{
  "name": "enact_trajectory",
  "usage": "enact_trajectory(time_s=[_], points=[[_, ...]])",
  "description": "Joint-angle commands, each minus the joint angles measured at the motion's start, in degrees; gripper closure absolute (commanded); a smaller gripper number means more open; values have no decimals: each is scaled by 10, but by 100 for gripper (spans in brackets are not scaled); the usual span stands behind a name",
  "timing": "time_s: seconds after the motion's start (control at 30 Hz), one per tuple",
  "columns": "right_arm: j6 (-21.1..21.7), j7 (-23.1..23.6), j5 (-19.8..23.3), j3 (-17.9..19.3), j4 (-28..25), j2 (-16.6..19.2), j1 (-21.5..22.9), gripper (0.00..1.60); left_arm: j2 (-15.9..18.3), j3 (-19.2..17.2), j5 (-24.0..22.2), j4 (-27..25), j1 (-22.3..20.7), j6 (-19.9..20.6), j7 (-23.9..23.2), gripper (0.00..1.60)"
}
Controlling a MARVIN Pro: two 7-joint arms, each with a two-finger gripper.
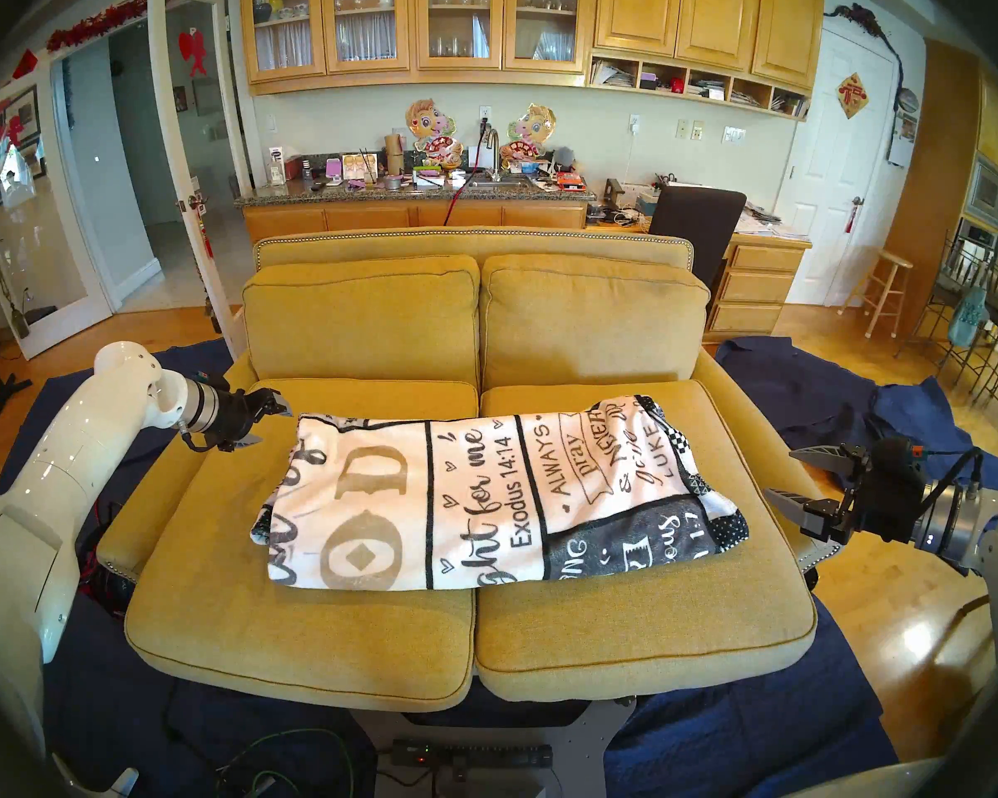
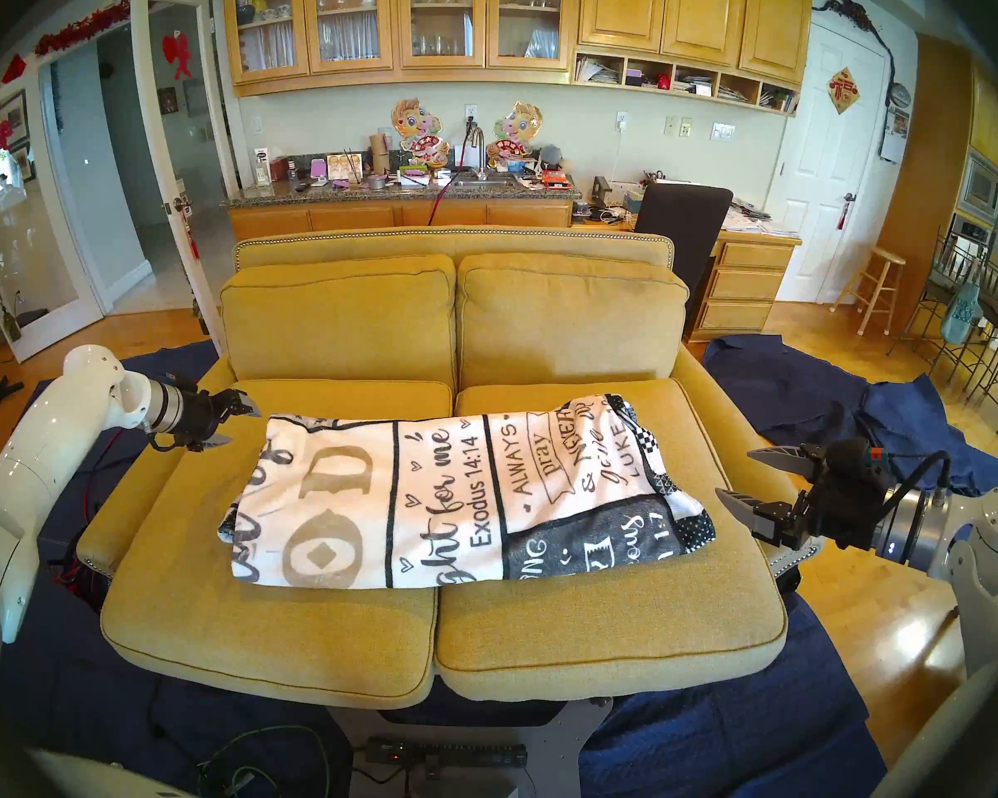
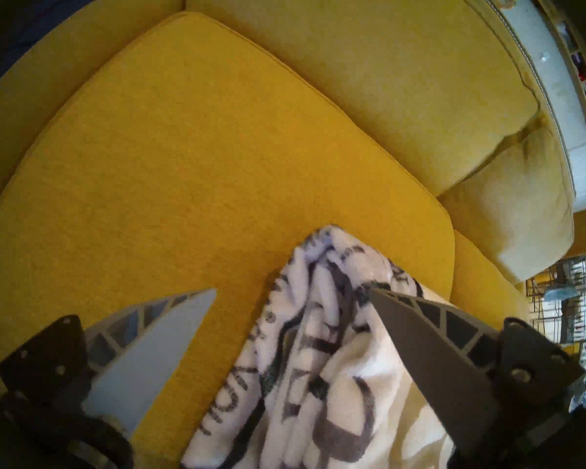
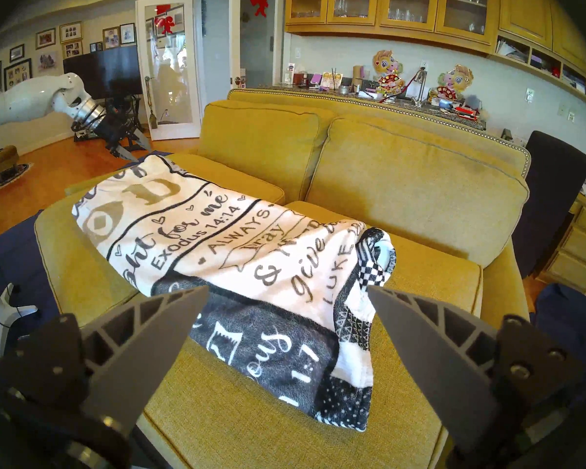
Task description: Fold the blanket in half twice
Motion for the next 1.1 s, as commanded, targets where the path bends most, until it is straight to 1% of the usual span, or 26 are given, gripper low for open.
enact_trajectory(time_s=[0.0, 0.13, 0.2, 0.27, 0.3, 0.37, 0.4, 0.43, 0.47, 0.57, 0.6, 0.63, 0.67, 0.77, 0.9, 1.07], points=[[-2, 2, 2, 15, -8, 1, 4, 0, 36, 42, -18, -20, -25, 0, -69, 0], [-2, 2, 2, 15, -8, 1, 4, 0, 50, 64, -25, -24, -25, 0, -107, 0], [-2, 2, 2, 15, -8, 1, 4, 0, 54, 66, -27, -25, -24, 0, -111, 0], [-2, 1, 2, 15, -8, 1, 4, 0, 69, 77, -26, -31, -24, 0, -142, 0], [-2, 1, 2, 15, -8, 1, 4, 0, 69, 77, -26, -31, -24, 0, -142, 0], [-2, 1, 2, 14, -8, 1, 4, 0, 78, 82, -26, -33, -25, 0, -160, 0], [-2, 1, 2, 14, -8, 1, 4, 0, 85, 87, -21, -34, -27, 0, -179, 0], [-2, 1, 2, 14, -8, 1, 4, 0, 86, 85, -27, -36, -26, 0, -166, 0], [-2, 1, 2, 14, -8, 1, 4, 0, 91, 90, -20, -34, -28, 0, -190, 0], [-2, 1, 2, 14, -8, 1, 4, 0, 101, 97, -16, -34, -30, 0, -208, 0], [-2, 1, 2, 14, -8, 1, 4, 0, 104, 102, -10, -33, -31, 0, -223, 0], [-2, 1, 2, 14, -8, 1, 4, 0, 106, 104, -9, -33, -31, 0, -225, 0], [-2, 1, 2, 15, -8, 1, 4, 0, 108, 109, 1, -31, -32, 0, -241, 0], [-2, 2, 2, 15, -8, 0, 4, 0, 103, 125, 27, -18, -37, 0, -265, 0], [-2, 2, 2, 15, -8, 0, 4, 0, 86, 148, 65, 9, -53, 0, -299, 0], [-2, 2, 2, 15, -8, 0, 4, 0, 67, 170, 105, 38, -71, -14, -320, 0]])
